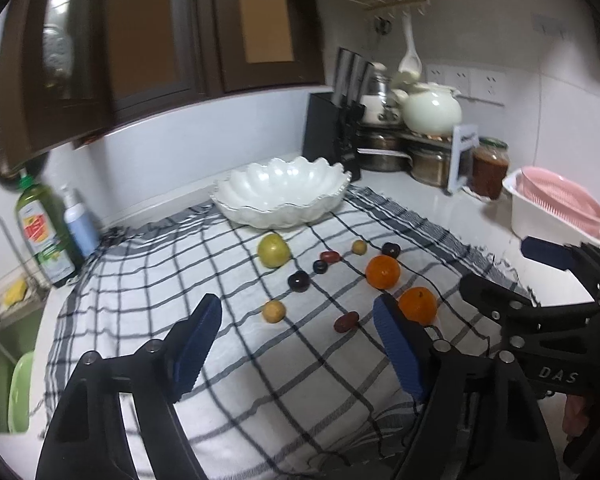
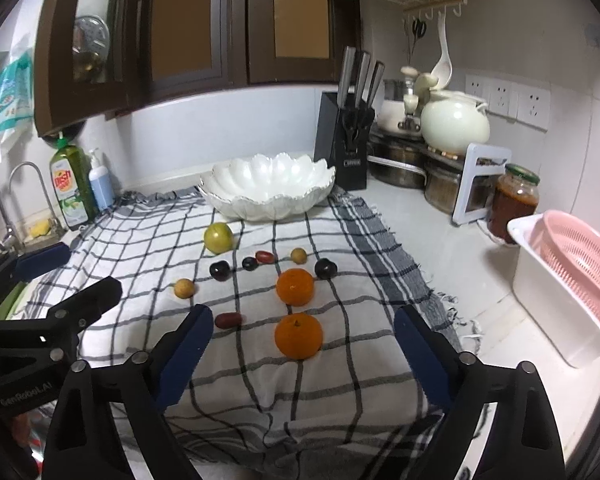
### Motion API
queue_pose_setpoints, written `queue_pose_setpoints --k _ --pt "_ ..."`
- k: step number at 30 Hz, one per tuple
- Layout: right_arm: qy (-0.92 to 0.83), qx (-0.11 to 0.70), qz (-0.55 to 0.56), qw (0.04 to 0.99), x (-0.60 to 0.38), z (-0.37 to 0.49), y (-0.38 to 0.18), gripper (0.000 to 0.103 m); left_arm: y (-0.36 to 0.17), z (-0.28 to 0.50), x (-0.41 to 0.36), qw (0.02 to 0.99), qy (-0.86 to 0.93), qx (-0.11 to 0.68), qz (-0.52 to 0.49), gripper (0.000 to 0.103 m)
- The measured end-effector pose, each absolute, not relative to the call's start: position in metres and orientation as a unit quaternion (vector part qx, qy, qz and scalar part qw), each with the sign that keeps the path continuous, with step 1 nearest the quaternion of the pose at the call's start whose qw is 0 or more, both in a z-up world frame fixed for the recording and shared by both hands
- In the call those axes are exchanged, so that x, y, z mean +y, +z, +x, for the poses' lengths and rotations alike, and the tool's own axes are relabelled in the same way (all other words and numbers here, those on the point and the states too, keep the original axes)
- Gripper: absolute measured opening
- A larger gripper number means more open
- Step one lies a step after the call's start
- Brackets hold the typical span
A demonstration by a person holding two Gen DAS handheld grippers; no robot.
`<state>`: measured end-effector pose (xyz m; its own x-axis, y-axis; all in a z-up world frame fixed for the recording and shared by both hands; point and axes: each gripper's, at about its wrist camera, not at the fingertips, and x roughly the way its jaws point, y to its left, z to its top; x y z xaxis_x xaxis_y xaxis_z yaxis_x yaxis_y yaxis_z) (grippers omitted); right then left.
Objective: Organize fruits
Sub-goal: 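Grasp the red date with the left tool while the right tool grasps the mandarin orange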
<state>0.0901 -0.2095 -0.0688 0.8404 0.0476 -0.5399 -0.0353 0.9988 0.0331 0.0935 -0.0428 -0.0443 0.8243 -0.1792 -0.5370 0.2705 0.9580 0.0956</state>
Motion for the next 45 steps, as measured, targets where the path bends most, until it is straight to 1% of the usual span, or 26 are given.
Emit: queue_pose_setpoints --k 8,13,18,20,22,26,30,36,38,39,45 --pt "0.018 0.325 0.013 0.946 -0.208 0.123 -0.096 0.081 -0.073 0.129 -0.056 0.931 -0.168 0.304 0.113 0.063" --pt "0.016 0.349 0.012 0.937 -0.203 0.138 -0.112 0.077 -0.093 0.149 -0.062 0.917 -0.188 0.328 0.127 0.052" --pt "0.014 0.372 0.012 0.928 -0.201 0.151 -0.126 0.072 -0.112 0.164 -0.067 0.902 -0.214 0.351 0.132 0.044" --pt "0.015 0.381 0.014 0.924 -0.202 0.155 -0.131 0.068 -0.118 0.170 -0.069 0.896 -0.225 0.360 0.133 0.043" --pt "0.017 0.389 0.017 0.921 -0.202 0.159 -0.136 0.067 -0.125 0.176 -0.072 0.889 -0.234 0.370 0.137 0.037" --pt "0.016 0.401 0.015 0.916 -0.200 0.163 -0.142 0.063 -0.137 0.182 -0.078 0.878 -0.248 0.381 0.149 0.034" --pt "0.014 0.407 0.013 0.913 -0.199 0.168 -0.147 0.063 -0.144 0.188 -0.081 0.870 -0.260 0.390 0.152 0.029" --pt "0.016 0.418 0.024 0.908 -0.201 0.172 -0.153 0.056 -0.150 0.194 -0.085 0.860 -0.278 0.402 0.146 0.025" --pt "0.020 0.420 0.026 0.907 -0.200 0.173 -0.154 0.050 -0.151 0.195 -0.085 0.857 -0.285 0.406 0.140 0.021" --pt "0.023 0.420 0.027 0.907 -0.200 0.173 -0.154 0.049 -0.151 0.195 -0.085 0.856 -0.288 0.407 0.139 0.019" --pt "0.023 0.421 0.026 0.906 -0.198 0.172 -0.153 0.048 -0.149 0.192 -0.085 0.857 -0.289 0.403 0.136 0.018"
